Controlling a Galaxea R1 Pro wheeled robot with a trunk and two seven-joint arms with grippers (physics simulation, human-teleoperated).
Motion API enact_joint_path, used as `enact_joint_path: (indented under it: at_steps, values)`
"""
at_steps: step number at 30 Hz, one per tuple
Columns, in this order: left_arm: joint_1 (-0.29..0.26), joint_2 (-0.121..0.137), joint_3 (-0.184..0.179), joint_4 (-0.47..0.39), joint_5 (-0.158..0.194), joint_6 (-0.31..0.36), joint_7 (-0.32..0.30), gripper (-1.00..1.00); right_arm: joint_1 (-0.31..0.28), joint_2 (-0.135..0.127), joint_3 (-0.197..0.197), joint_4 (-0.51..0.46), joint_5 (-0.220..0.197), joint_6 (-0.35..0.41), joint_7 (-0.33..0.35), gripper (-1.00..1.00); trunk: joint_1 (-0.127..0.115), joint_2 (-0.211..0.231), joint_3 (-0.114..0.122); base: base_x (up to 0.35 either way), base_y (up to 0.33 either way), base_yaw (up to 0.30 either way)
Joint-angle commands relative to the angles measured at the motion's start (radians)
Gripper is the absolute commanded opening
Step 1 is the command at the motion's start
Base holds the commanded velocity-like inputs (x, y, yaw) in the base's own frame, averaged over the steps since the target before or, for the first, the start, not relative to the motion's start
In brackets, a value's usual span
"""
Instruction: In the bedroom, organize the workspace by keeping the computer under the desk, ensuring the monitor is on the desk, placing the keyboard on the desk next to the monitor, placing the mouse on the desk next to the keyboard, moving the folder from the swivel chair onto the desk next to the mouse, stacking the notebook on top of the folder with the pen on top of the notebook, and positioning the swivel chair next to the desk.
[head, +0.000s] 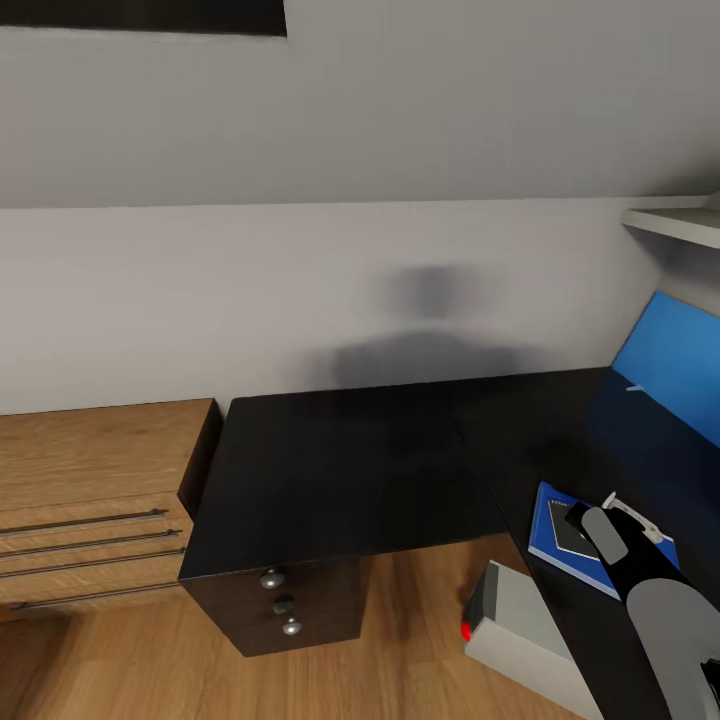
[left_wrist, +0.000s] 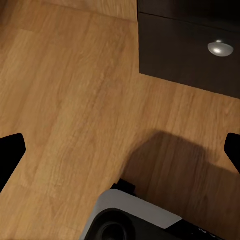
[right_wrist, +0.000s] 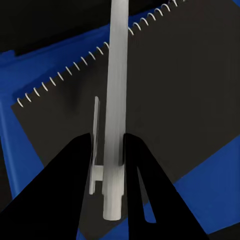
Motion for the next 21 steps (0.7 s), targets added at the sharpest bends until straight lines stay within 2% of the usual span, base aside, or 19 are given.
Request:
enact_joint_path:
  at_steps: [1, 4, 21]
  values:
    - [-0.001, 0.001, -0.009, 0.000, 0.006, -0.005, 0.008, 1.00, 0.000, 0.000, -0.001, -0.003, -0.007, 0.004, -0.004, -1.00, 0.000, -0.001, -0.001, 0.000, 0.000, 0.000]
    - [-0.001, 0.001, -0.009, 0.000, 0.006, -0.005, 0.008, 1.00, 0.000, 0.000, -0.001, -0.003, -0.007, 0.005, -0.004, -1.00, 0.000, -0.001, -0.001, 0.000, 0.000, 0.000]
    - [-0.001, 0.002, -0.009, 0.000, 0.006, -0.004, 0.008, 1.00, 0.000, 0.001, -0.001, -0.003, -0.007, -0.001, -0.004, -1.00, 0.065, -0.120, -0.055, 0.000, 0.000, 0.000]
